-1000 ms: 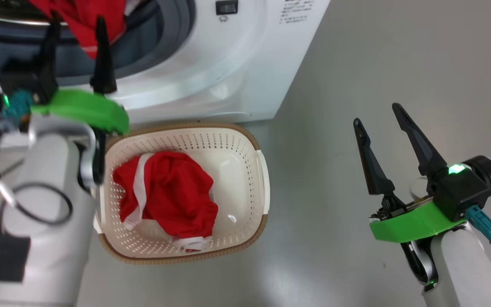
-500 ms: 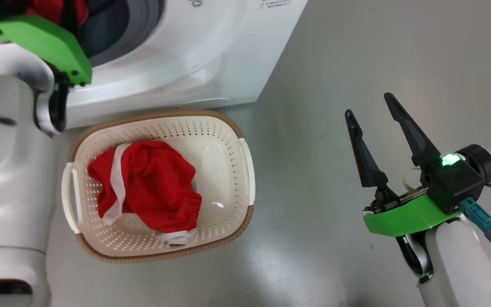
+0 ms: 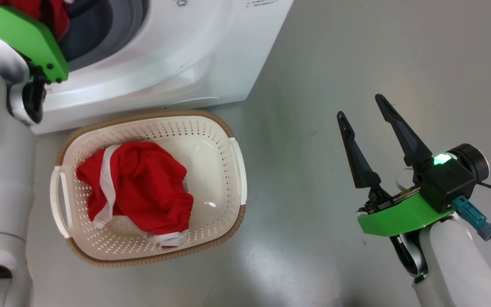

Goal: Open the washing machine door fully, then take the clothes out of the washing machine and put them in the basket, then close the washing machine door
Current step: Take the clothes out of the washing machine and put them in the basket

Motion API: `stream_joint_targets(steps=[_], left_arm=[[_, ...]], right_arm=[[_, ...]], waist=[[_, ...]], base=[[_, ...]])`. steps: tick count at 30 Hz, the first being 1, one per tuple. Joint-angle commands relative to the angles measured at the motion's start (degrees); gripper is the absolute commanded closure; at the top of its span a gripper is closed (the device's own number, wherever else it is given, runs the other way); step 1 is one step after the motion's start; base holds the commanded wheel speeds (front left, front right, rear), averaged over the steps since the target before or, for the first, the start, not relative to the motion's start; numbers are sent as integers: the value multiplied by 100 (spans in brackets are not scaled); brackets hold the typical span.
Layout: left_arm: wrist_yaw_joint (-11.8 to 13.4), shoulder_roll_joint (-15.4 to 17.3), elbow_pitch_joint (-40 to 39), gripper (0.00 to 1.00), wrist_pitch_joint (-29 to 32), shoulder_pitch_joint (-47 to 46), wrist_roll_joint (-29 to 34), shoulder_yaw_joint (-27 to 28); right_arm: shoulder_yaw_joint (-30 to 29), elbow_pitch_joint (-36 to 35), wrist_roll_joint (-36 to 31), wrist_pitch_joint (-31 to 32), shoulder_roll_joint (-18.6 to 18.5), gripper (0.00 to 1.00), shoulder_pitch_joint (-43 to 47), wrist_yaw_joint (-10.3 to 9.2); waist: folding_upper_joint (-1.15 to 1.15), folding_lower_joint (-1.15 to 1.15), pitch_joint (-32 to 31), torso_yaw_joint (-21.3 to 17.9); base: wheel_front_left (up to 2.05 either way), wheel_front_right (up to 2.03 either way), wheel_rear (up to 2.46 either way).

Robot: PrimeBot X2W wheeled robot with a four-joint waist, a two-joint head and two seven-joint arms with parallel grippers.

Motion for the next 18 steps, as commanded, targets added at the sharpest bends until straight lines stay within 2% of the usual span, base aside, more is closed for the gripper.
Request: stream_joint_targets(steps=[1,2,3,4,10,18], left_arm=[[-28,284,-70,41,32,-107,-27,79],[-41,286,-39,57,25,-122,-59,97],[-53,287,-8,85,20,-132,-74,98],[-75,280,23,100,16,-141,-102,108],[-168,246,127,100,-114,-201,-191,109],[-308,217,86,100,-679,-104,-169,1]], right_arm=[[126,-109,60,-36,20,0,-33,20],[128,-108,67,-36,20,0,-37,20],[128,-106,72,-36,21,0,-40,20],[125,-103,77,-36,22,0,-41,20],[93,-94,84,-36,24,0,-52,20],[41,-101,79,-36,26,0,-44,20]], waist=[[0,0,6,-12],[0,0,11,-18],[0,0,12,-24],[0,0,12,-27],[0,0,4,-15],[0,0,-62,76]], base=[[0,0,0],[0,0,0],[0,0,0],[0,0,0],[0,0,0],[0,0,0]])
